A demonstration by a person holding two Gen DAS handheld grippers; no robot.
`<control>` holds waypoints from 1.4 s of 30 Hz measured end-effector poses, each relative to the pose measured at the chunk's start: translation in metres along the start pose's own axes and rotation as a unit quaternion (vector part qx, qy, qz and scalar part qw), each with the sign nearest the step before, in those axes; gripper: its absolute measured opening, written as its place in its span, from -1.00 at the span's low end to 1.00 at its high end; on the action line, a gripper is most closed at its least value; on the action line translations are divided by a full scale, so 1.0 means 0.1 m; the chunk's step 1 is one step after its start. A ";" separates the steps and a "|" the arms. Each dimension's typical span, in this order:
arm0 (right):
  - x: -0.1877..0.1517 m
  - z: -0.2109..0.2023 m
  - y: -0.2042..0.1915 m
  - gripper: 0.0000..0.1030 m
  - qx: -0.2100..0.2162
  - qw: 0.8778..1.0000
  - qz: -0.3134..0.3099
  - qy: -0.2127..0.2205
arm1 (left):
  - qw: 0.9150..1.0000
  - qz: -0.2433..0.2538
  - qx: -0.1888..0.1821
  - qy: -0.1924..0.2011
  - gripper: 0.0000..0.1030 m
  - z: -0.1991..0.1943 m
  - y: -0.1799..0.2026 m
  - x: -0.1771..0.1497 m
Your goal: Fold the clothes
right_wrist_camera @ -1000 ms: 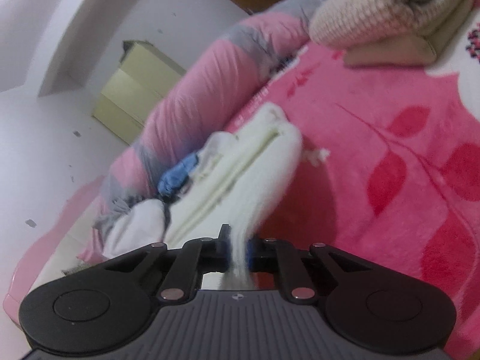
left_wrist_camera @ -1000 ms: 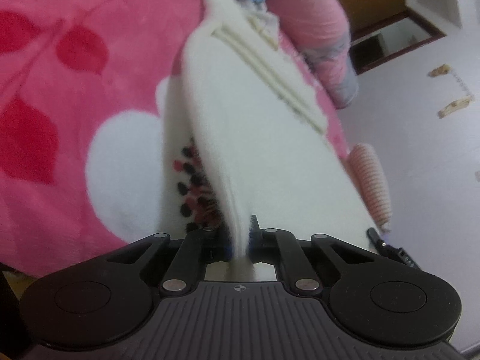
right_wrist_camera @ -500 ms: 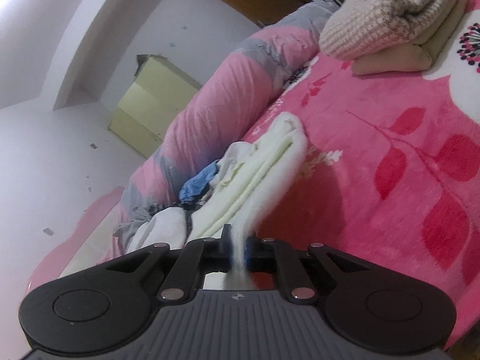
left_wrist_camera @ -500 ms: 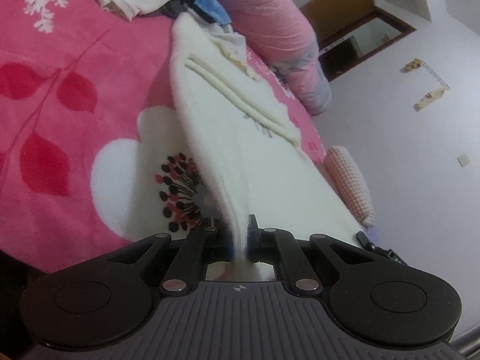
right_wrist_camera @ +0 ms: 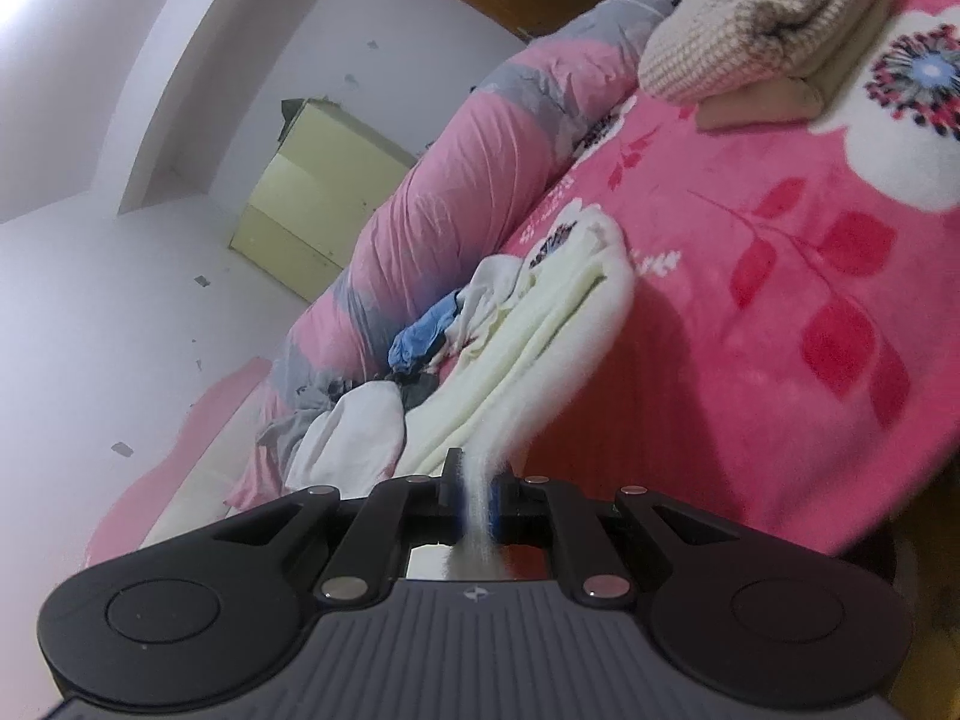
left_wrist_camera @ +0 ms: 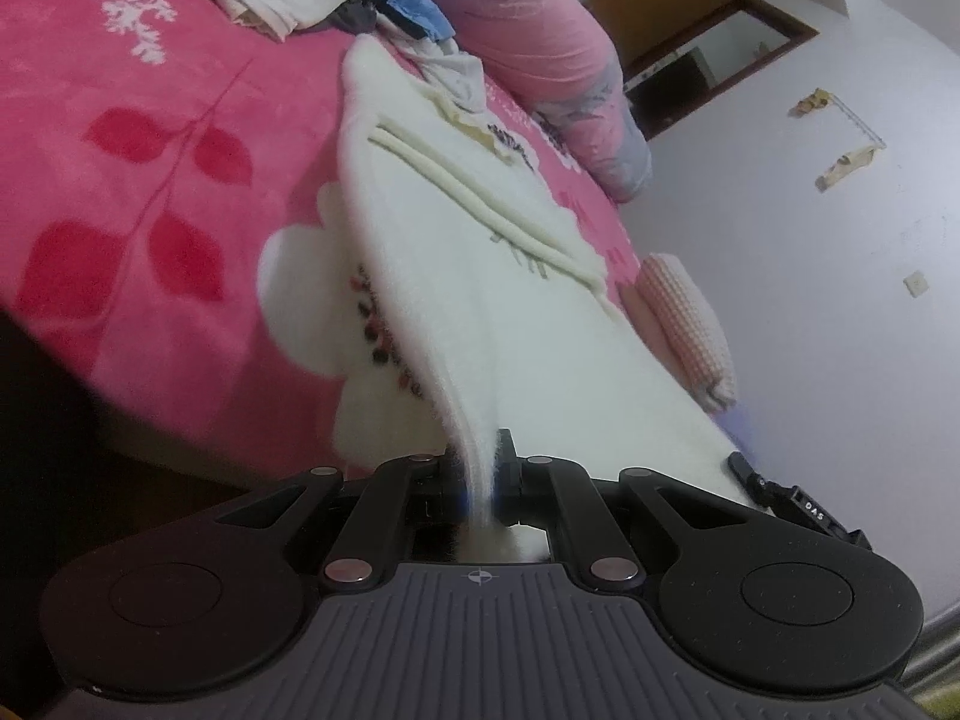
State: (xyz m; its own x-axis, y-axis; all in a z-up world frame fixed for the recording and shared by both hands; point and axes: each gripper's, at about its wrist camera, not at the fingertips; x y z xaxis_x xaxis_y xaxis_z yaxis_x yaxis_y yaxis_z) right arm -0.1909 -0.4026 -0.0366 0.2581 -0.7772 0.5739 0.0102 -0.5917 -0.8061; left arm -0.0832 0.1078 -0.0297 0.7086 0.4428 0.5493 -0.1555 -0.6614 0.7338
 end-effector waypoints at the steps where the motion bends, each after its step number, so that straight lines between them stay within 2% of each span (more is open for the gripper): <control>1: 0.00 -0.05 -0.01 -0.85 -0.002 1.000 0.004 -0.002 | 1.000 -0.002 -0.001 -0.002 -0.92 -0.01 0.00 -0.01; 7: -0.02 -0.18 -0.03 -0.85 -0.008 1.000 0.018 -0.013 | 1.000 -0.016 -0.004 -0.011 -0.92 -0.08 -0.01 -0.06; 16: 0.08 0.11 0.00 -0.84 0.004 0.999 0.046 -0.011 | 0.998 -0.043 -0.035 0.007 -0.91 0.05 -0.09 0.10; 26: 0.22 0.43 -0.16 -0.84 0.014 1.000 0.020 -0.003 | 0.994 -0.072 -0.074 0.032 -0.91 0.24 -0.17 0.32; 32: 0.29 0.66 -0.25 -0.84 0.019 1.000 -0.002 0.001 | 0.993 -0.075 -0.083 0.042 -0.91 0.38 -0.17 0.50; 42: 0.54 1.21 -0.27 -0.84 0.043 0.999 0.009 0.028 | 0.991 -0.044 -0.093 0.090 -0.91 0.69 -0.11 0.96</control>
State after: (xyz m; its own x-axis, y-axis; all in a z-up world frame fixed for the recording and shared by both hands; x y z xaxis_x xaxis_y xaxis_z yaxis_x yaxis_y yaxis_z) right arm -0.0605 -0.4023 -0.0016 0.2053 -0.7999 0.5640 0.0887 -0.5587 -0.8246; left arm 0.0340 0.1159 -0.0119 0.5934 0.6059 0.5299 -0.2348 -0.4995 0.8339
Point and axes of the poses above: each gripper's, at about its wrist camera, not at the fingertips, and z roughly the way its jaws point, y to its right, x to its top, and after that the axes turned 13 degrees about y, right-handed
